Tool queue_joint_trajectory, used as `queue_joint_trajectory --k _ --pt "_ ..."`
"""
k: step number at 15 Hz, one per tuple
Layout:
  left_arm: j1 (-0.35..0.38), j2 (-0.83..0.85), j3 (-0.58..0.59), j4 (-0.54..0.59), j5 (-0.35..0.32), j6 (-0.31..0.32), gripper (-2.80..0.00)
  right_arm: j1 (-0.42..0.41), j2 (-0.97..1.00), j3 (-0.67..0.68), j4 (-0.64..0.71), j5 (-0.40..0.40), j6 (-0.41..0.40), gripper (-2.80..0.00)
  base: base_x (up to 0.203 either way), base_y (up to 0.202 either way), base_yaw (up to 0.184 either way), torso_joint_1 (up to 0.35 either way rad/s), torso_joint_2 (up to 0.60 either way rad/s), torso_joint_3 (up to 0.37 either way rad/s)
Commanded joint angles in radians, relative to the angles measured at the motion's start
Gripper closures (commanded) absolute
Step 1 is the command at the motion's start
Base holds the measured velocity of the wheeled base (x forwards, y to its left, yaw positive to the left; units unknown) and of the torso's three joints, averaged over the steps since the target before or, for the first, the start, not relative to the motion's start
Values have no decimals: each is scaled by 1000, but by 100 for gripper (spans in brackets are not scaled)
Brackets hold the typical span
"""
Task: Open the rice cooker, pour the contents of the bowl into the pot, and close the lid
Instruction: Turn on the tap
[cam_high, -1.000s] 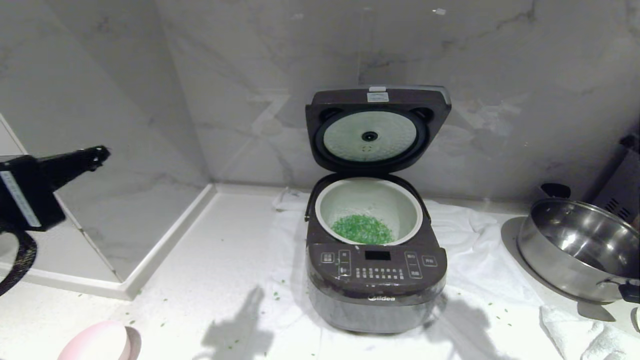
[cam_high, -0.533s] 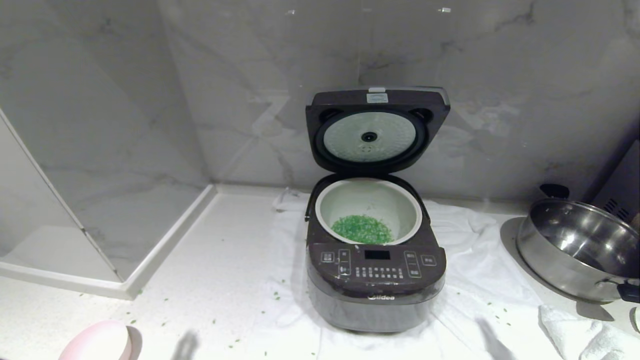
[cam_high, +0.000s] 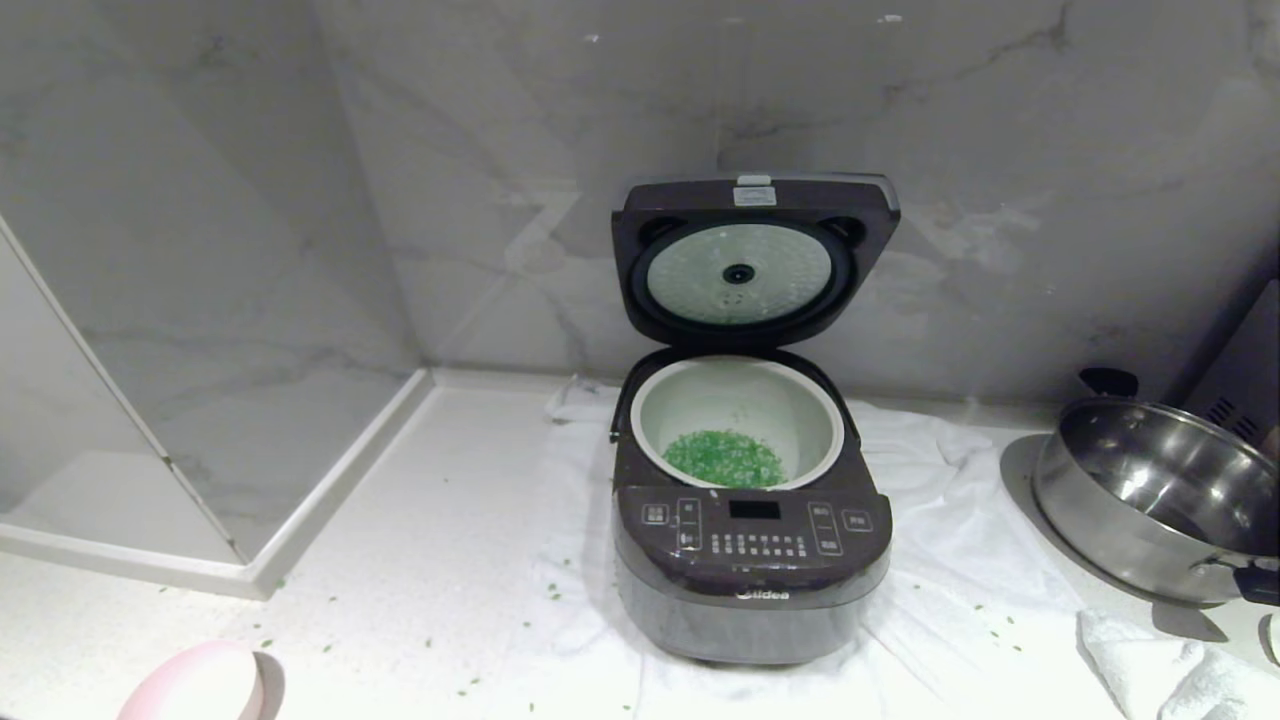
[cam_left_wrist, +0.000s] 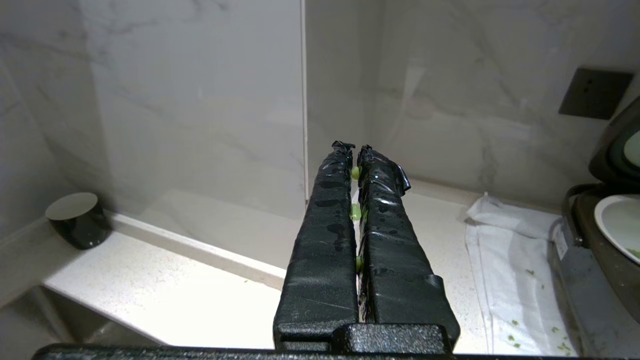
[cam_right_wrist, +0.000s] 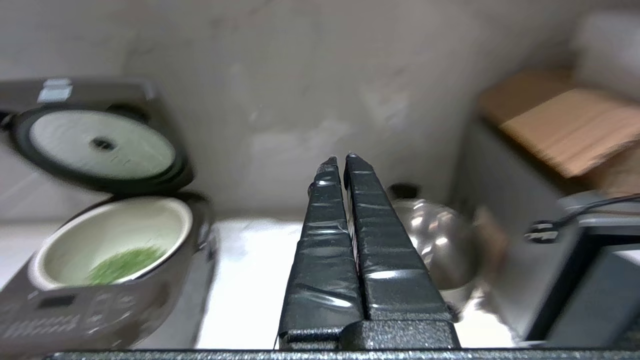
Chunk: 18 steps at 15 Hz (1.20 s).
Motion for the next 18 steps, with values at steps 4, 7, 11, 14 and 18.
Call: queue_joint_trajectory --k 4,7,11,14,18 --pt "59 -182 124 6 -156 14 0 -56 -163 4 35 3 -26 0 0 0 0 0 0 0" --pt "71 -302 268 56 -265 48 0 -64 -247 38 87 11 -30 0 0 0 0 0 0 0" --pt "72 -342 431 64 -194 46 0 -85 -357 219 110 100 -39 0 0 0 0 0 0 0" --pt "73 -342 548 46 -191 50 0 -87 -405 413 106 120 -23 0 0 0 0 0 0 0" --pt "73 -342 654 -118 -194 47 0 -87 -413 612 94 272 -4 0 0 0 0 0 0 0"
